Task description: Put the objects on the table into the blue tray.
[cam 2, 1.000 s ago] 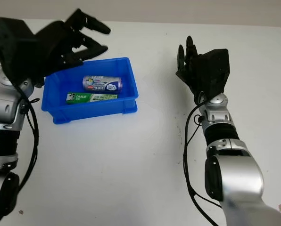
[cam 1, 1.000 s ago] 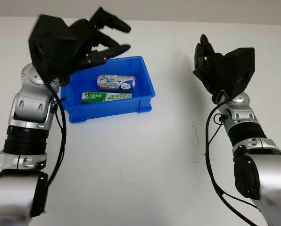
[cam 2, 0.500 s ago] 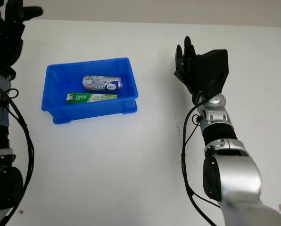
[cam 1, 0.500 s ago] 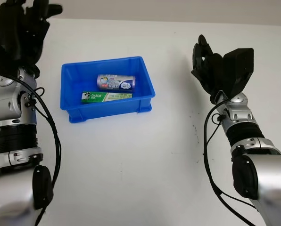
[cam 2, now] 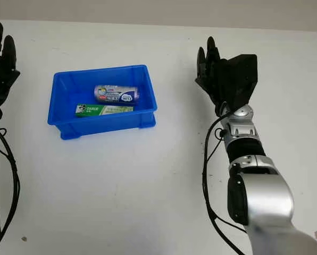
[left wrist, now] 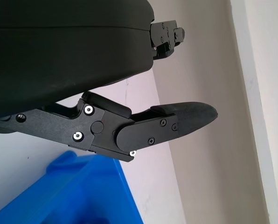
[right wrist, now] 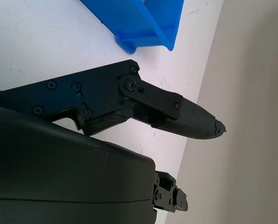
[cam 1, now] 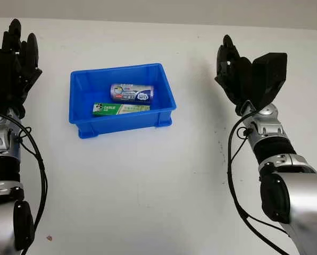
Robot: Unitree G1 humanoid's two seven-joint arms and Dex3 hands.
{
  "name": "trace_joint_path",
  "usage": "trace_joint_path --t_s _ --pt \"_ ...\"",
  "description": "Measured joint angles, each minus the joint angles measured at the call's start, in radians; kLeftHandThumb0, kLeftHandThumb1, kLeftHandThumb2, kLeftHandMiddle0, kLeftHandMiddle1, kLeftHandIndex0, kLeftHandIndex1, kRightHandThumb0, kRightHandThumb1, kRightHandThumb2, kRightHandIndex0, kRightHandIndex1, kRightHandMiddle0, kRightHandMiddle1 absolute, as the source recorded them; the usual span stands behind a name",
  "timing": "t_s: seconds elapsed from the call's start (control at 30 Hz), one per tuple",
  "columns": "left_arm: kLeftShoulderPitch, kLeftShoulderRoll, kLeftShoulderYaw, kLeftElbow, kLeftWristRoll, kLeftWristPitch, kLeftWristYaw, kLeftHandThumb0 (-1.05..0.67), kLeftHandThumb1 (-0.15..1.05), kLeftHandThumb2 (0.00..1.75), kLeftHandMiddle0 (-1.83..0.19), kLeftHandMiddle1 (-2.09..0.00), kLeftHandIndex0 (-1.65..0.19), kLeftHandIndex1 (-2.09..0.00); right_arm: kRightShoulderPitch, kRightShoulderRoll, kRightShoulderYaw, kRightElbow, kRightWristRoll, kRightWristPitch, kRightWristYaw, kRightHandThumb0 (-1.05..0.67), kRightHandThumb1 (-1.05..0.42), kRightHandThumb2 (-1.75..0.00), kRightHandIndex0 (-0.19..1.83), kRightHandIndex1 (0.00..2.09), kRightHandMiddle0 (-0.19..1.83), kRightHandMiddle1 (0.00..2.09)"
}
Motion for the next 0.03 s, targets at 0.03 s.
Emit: trace_joint_path --t_s 0.03 --pt "0.002 -0.003 0.002 0.0 -0.008 0.008 0.001 -0.77 1.05 0.66 0.19 0.0 0.19 0.0 0.0 0.0 0.0 0.001 0.001 0.0 0.0 -0.76 -1.05 -0.77 -0.19 0.0 -0.19 0.0"
